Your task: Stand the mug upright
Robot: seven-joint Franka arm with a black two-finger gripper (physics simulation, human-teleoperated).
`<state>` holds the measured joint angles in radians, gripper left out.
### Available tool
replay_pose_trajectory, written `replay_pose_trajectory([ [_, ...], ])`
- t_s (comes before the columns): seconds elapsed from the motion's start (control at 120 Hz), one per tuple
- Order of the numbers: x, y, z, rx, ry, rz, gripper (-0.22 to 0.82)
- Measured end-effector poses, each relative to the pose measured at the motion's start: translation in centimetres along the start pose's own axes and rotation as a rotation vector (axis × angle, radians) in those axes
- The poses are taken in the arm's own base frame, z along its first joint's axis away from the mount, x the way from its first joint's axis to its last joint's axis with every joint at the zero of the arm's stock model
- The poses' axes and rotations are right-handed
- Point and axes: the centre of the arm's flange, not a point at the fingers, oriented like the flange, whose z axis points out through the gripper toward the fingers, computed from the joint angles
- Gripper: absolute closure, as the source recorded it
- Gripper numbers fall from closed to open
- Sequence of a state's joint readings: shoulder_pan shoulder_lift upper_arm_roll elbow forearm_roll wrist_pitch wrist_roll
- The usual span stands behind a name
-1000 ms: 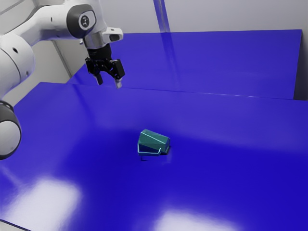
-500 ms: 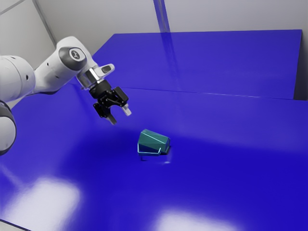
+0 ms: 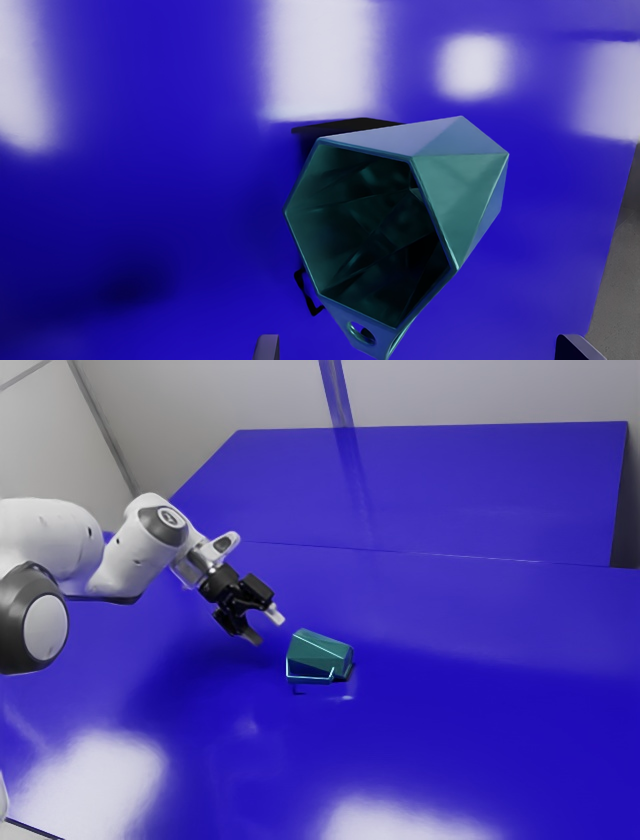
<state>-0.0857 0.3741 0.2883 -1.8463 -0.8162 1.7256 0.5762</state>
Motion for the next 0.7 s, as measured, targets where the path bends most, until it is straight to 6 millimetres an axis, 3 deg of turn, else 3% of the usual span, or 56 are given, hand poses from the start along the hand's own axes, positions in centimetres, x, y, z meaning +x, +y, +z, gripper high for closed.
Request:
replay_pose_trajectory([
  [0.7,-0.3,0.4,4.6,-0.148,0.076,0.122,0.0],
])
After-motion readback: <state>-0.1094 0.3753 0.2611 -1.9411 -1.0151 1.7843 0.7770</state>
